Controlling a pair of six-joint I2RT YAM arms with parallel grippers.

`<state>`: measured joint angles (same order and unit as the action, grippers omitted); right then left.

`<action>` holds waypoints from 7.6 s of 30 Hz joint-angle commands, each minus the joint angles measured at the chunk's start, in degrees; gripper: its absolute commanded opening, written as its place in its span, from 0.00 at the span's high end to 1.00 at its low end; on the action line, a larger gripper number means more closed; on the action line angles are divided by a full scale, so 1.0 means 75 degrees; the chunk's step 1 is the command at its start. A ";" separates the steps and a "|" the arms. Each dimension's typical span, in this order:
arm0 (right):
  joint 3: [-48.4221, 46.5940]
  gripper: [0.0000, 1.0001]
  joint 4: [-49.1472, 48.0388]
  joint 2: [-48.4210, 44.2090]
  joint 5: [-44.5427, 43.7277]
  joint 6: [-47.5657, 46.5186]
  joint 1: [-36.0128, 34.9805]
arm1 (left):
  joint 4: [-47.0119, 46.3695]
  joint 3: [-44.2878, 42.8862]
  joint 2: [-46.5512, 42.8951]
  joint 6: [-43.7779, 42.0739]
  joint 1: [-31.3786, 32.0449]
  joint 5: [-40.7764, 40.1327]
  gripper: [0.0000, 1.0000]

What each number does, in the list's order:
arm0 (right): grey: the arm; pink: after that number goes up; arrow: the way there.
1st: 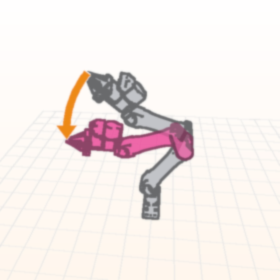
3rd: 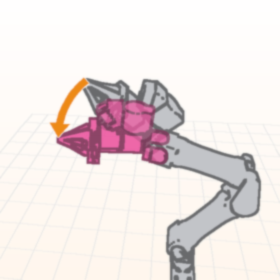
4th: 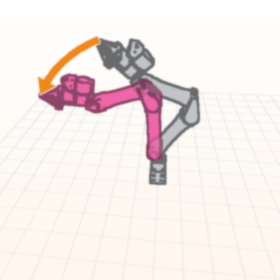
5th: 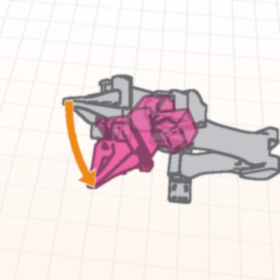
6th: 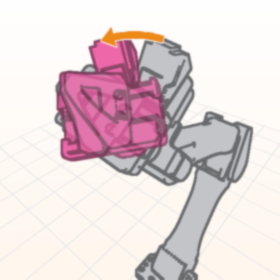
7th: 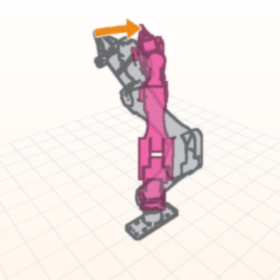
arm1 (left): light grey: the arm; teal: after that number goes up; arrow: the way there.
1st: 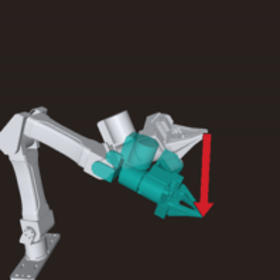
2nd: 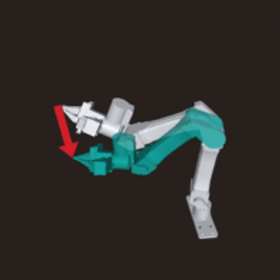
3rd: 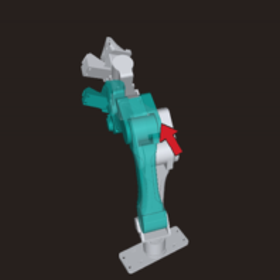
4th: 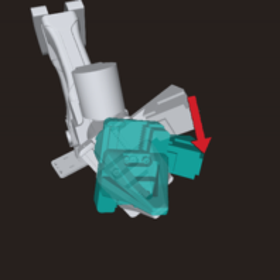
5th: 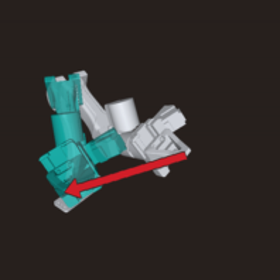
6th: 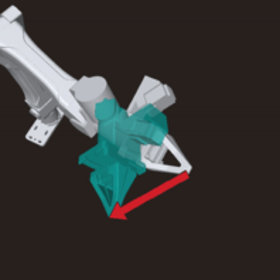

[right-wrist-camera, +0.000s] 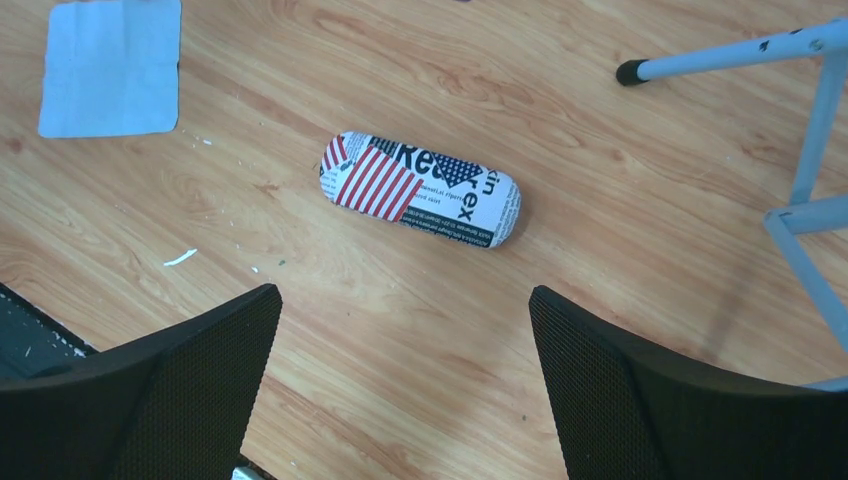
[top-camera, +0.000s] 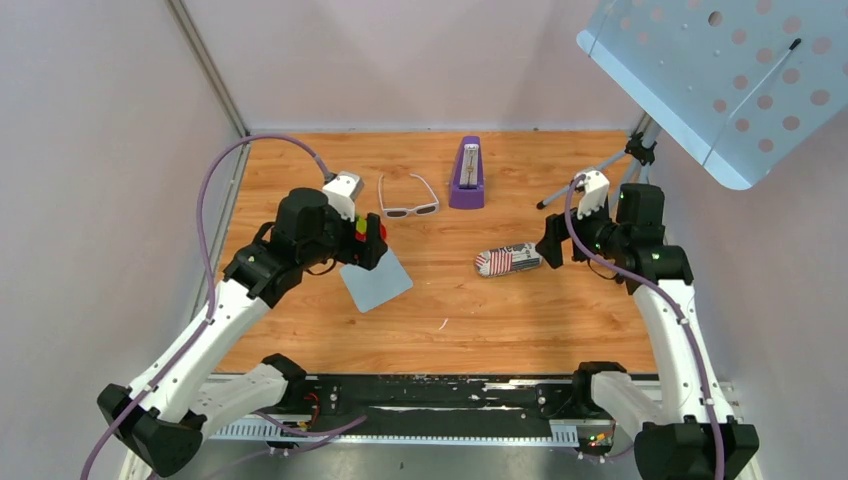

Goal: Organize the sunglasses
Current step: Move the glasses cleaning cloth to the center of the board.

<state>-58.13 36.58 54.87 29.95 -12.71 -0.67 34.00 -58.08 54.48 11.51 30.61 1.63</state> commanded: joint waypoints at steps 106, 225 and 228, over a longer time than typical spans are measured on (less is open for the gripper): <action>0.2706 0.14 -0.1408 -0.1349 0.1038 -0.0462 0.1026 | -0.1872 0.1138 0.5512 0.2261 0.1069 -0.0829 0.23; 0.0063 0.44 0.0338 0.2418 0.1080 -0.2453 -0.2684 | 0.0687 -0.0925 0.4256 0.0191 0.0479 0.0530 0.51; -0.0219 0.52 0.0281 0.3358 0.1346 -0.2594 -0.3069 | 0.0363 -0.0698 0.4579 0.0318 0.0279 0.0993 0.51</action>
<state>-57.28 36.03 73.45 39.24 -29.65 -19.99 38.79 -65.17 86.56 13.54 34.26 3.68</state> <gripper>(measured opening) 0.496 0.494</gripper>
